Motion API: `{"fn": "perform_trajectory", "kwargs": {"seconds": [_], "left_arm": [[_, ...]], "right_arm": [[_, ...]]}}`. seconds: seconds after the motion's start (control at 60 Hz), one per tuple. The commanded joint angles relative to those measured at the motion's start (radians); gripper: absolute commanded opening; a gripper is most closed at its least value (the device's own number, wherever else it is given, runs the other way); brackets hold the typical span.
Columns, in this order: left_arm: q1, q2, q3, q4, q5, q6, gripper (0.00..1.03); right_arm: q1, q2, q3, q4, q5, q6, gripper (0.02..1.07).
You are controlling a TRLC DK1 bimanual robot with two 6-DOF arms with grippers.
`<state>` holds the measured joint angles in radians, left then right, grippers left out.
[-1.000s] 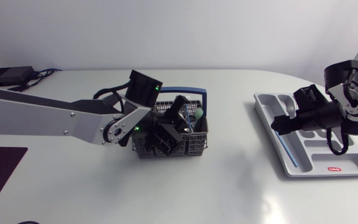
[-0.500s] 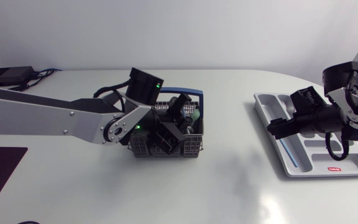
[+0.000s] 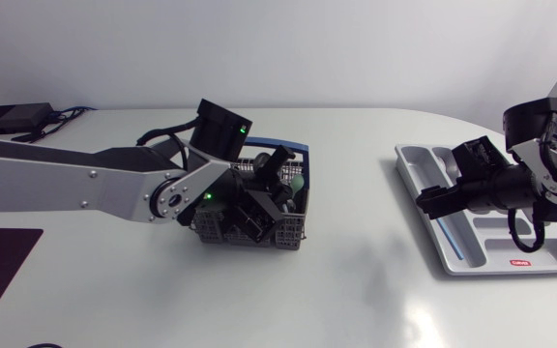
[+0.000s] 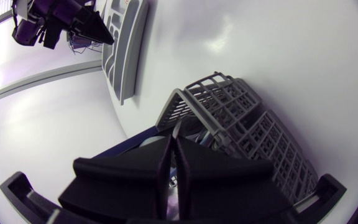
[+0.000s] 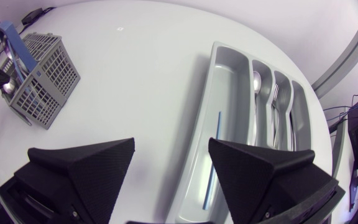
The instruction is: Sort the cutlery from the basket into the organizer compartments.
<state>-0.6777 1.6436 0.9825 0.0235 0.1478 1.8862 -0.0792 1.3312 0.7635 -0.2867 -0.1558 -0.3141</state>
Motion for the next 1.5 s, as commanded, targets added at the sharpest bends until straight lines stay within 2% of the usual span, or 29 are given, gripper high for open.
{"fn": "perform_trajectory", "kwargs": {"seconds": [0.0, 0.633, 1.033, 1.25, 1.317, 1.417, 1.483], "left_arm": [[-0.005, -0.03, -0.004, -0.033, -0.01, 0.04, 0.03], [0.003, -0.134, -0.018, -0.06, -0.011, 0.01, 0.03], [-0.003, -0.265, -0.033, -0.076, -0.03, -0.073, 0.03], [-0.036, -0.347, 0.005, -0.149, -0.068, -0.265, 0.03], [-0.059, -0.364, 0.03, -0.162, -0.077, -0.383, 0.03], [-0.086, -0.366, 0.102, -0.191, -0.091, -0.638, 0.03], [-0.108, -0.358, 0.113, -0.2, -0.111, -0.72, 0.03]], "right_arm": [[0.013, -0.015, -0.027, 0.003, 0.002, -0.011, 0.88], [0.05, -0.069, -0.035, -0.012, 0.002, -0.005, 0.88], [0.102, -0.176, -0.053, -0.058, 0.024, -0.003, 0.88], [0.171, -0.342, -0.095, -0.078, 0.016, -0.011, 0.88], [0.197, -0.394, -0.107, -0.081, 0.015, -0.014, 0.88], [0.236, -0.474, -0.124, -0.088, 0.015, -0.014, 0.88], [0.259, -0.514, -0.135, -0.091, 0.016, -0.017, 0.88]]}}
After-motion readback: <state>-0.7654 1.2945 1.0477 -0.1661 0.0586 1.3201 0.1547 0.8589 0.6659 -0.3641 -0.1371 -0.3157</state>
